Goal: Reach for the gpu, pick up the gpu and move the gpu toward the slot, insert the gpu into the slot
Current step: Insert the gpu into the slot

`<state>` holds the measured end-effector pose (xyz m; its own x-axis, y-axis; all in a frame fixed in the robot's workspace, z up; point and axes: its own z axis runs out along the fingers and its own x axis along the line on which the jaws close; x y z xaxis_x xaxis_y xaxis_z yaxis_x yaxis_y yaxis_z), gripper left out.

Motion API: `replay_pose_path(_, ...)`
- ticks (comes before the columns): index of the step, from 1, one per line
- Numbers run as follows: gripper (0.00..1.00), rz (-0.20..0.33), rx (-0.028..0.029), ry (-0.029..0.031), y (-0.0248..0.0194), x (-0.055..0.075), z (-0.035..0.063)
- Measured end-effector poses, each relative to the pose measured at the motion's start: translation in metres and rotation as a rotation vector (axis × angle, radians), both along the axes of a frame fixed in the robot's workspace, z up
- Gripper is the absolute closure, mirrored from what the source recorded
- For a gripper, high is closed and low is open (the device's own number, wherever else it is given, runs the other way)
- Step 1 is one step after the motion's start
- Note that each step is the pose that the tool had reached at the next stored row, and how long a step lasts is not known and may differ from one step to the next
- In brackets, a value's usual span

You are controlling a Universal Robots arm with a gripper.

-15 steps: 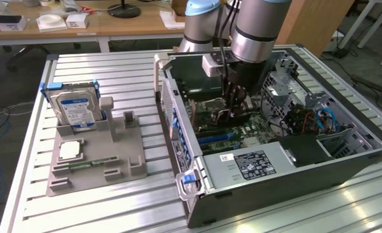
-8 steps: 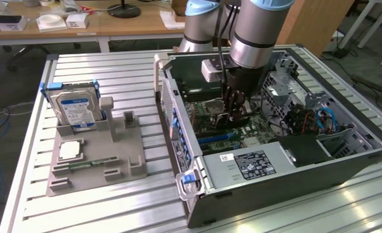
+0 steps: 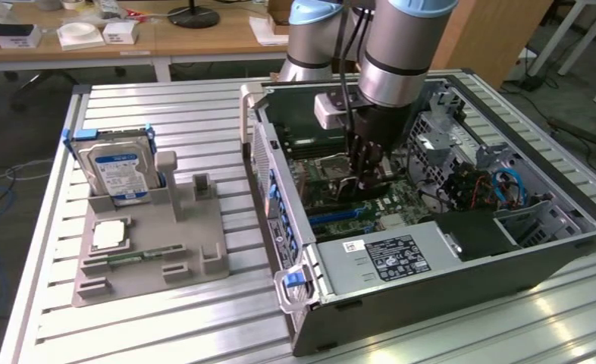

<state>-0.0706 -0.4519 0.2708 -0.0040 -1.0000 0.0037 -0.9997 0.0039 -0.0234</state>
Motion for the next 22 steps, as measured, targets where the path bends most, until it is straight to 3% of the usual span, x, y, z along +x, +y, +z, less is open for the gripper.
replay_pose_path(1,0.74,0.000,-0.0002,-0.0032,0.0000,0.000,0.0000)
replay_pose_path(5,0.74,0.000,-0.0002,-0.0032,-0.0001,0.000,-0.0002)
replay_pose_path(10,0.74,0.000,-0.0001,-0.0033,-0.0039,0.000,-0.0018)
replay_pose_path(22,0.74,0.000,-0.0004,-0.0033,-0.0041,-0.006,-0.0135)
